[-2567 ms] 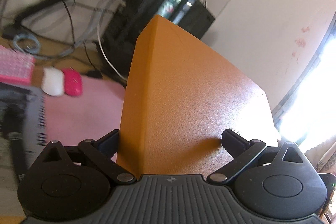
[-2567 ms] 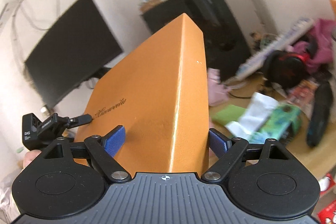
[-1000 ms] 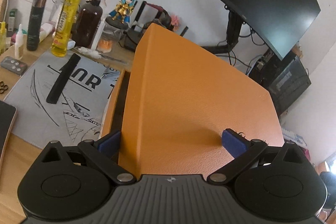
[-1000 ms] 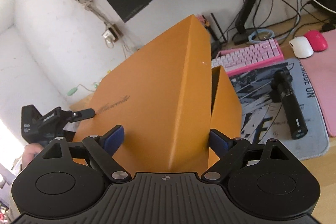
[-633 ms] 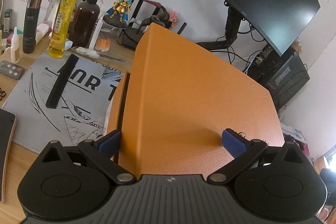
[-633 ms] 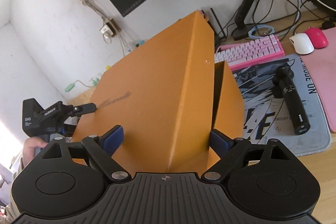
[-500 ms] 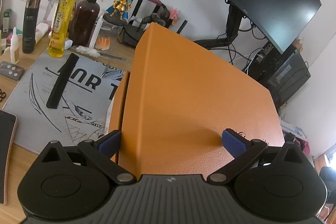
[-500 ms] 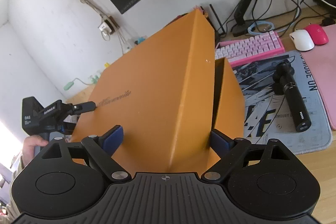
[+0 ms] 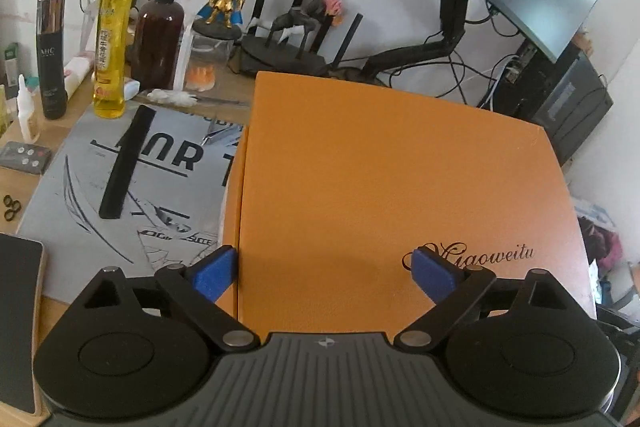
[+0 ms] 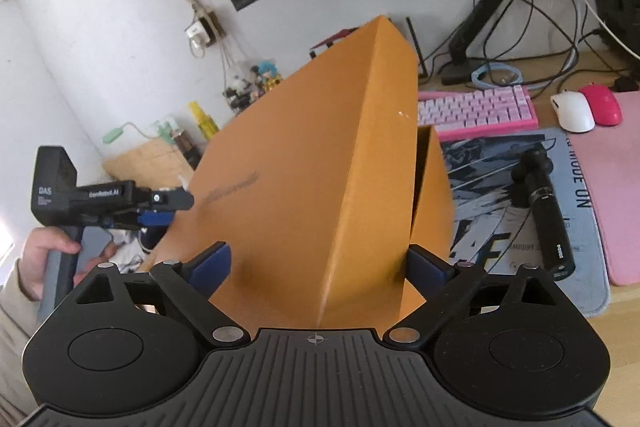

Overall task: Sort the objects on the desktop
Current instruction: 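Lower the orange lid onto the box opening with both grippers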

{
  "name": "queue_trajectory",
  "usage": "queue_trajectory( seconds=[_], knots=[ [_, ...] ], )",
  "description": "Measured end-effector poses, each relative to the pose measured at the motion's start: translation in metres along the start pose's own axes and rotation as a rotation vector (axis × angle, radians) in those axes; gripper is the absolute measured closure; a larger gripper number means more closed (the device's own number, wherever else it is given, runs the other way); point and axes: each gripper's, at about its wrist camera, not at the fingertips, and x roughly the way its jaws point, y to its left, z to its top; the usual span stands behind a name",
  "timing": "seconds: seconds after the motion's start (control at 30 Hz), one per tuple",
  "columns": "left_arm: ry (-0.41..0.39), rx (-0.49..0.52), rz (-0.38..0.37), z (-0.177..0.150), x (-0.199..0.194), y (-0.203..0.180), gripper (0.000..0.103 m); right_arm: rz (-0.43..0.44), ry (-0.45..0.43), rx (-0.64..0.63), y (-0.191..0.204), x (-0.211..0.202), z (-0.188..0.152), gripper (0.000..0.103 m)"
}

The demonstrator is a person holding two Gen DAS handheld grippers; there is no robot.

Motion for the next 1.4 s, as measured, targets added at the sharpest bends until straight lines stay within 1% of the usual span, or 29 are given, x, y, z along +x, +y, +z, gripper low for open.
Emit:
queue_trajectory(
  seconds=[0.17, 0.33, 0.43, 0.5, 0.7, 0.8, 0.83, 0.87, 0.97, 1.0, 1.07, 1.1, 1.13, 1.2, 1.27, 1.4],
  knots=[
    [-0.001, -0.019, -0.014, 0.000, -0.002, 0.003, 0.006, 0.030, 0.016, 0.015, -0.005, 0.000, -0.002, 0.008],
    [-0.008, -0.016, -0.013, -0.001, -0.003, 0.001, 0.006, 0.040, -0.001, 0.057, -0.019, -0.004, 0.001, 0.008],
    [-0.030, -0.002, -0.007, -0.001, -0.007, -0.002, 0.004, 0.032, -0.025, 0.048, -0.024, -0.010, 0.008, 0.008],
    [-0.050, 0.010, 0.001, -0.001, -0.011, -0.005, 0.000, 0.027, -0.036, 0.036, -0.025, -0.013, 0.013, 0.008],
    [-0.080, 0.022, 0.027, -0.003, -0.020, -0.007, 0.000, -0.011, -0.073, -0.030, -0.025, -0.013, 0.024, 0.008],
    [-0.104, 0.026, 0.040, -0.005, -0.028, -0.006, 0.000, -0.002, -0.090, -0.032, -0.030, -0.011, 0.029, 0.009],
    [-0.115, 0.030, 0.045, -0.005, -0.032, -0.006, 0.000, -0.001, -0.091, -0.031, -0.032, -0.010, 0.030, 0.012],
    [-0.125, 0.032, 0.050, -0.006, -0.035, -0.006, 0.000, -0.001, -0.088, -0.031, -0.034, -0.007, 0.032, 0.020],
    [-0.143, 0.029, 0.062, -0.008, -0.042, -0.004, 0.000, 0.020, -0.081, -0.048, -0.037, -0.002, 0.036, 0.035],
    [-0.143, 0.025, 0.065, -0.009, -0.043, -0.003, 0.000, 0.021, -0.078, -0.049, -0.037, 0.001, 0.037, 0.037],
    [-0.142, 0.021, 0.076, -0.010, -0.044, 0.000, 0.000, 0.013, -0.076, -0.055, -0.039, 0.004, 0.038, 0.047],
    [-0.140, 0.019, 0.082, -0.011, -0.043, 0.001, 0.000, 0.011, -0.072, -0.055, -0.040, 0.006, 0.038, 0.049],
    [-0.142, 0.012, 0.077, -0.012, -0.043, 0.004, 0.000, 0.010, -0.063, -0.051, -0.042, 0.008, 0.037, 0.053],
    [-0.145, -0.002, 0.065, -0.013, -0.042, 0.008, 0.000, 0.000, -0.046, -0.043, -0.047, 0.013, 0.035, 0.054],
    [-0.144, -0.013, 0.056, -0.013, -0.042, 0.011, 0.000, 0.009, -0.043, -0.034, -0.049, 0.013, 0.032, 0.054],
    [-0.136, -0.013, 0.062, -0.013, -0.041, 0.013, 0.000, 0.015, -0.041, -0.056, -0.046, 0.011, 0.033, 0.054]
  ],
)
